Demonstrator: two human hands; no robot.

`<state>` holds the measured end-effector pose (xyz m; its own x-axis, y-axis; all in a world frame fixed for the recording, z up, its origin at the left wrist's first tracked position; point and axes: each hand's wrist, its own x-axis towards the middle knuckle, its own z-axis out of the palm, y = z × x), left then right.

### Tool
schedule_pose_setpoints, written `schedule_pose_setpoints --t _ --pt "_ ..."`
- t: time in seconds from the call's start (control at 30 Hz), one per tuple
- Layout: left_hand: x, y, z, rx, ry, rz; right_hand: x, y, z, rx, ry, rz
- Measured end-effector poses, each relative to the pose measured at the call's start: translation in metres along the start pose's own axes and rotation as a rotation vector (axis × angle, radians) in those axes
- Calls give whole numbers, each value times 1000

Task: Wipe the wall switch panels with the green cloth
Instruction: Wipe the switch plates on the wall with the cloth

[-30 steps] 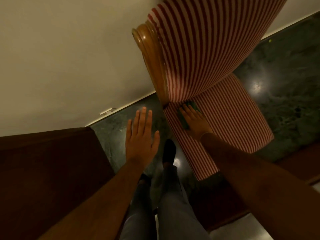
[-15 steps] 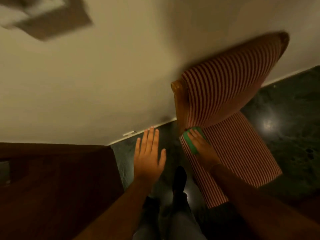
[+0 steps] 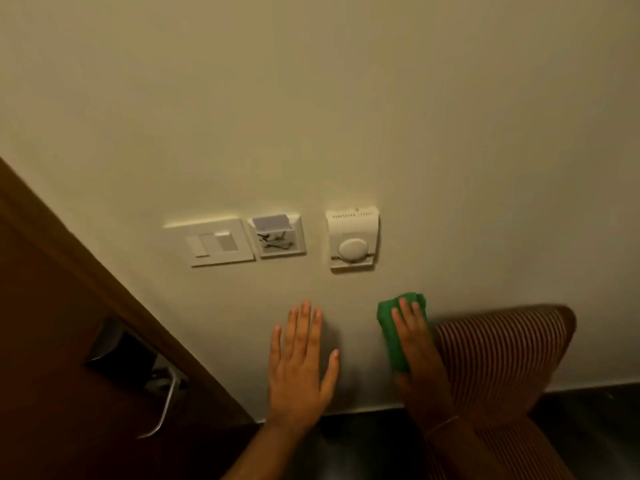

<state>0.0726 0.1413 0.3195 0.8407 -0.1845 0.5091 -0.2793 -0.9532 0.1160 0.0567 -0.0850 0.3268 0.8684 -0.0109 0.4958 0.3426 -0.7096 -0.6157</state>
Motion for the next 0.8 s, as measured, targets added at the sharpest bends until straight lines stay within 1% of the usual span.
schedule_pose_setpoints --t 0.13,0.33,0.43,0.57,0.8 --pt "13 -19 -31 27 133 -41 27 -26 -11 -41 41 -94" --pt "34 -39 -69 54 268 -73 49 -58 -17 -89 72 -208" --pt "43 -46 -83 63 308 -76 56 -70 -17 -109 90 -267" --pt "50 -53 -93 64 346 -65 64 -81 -18 -117 102 -274" --pt "56 -65 -99 79 361 -72 76 -97 -21 -132 173 -362"
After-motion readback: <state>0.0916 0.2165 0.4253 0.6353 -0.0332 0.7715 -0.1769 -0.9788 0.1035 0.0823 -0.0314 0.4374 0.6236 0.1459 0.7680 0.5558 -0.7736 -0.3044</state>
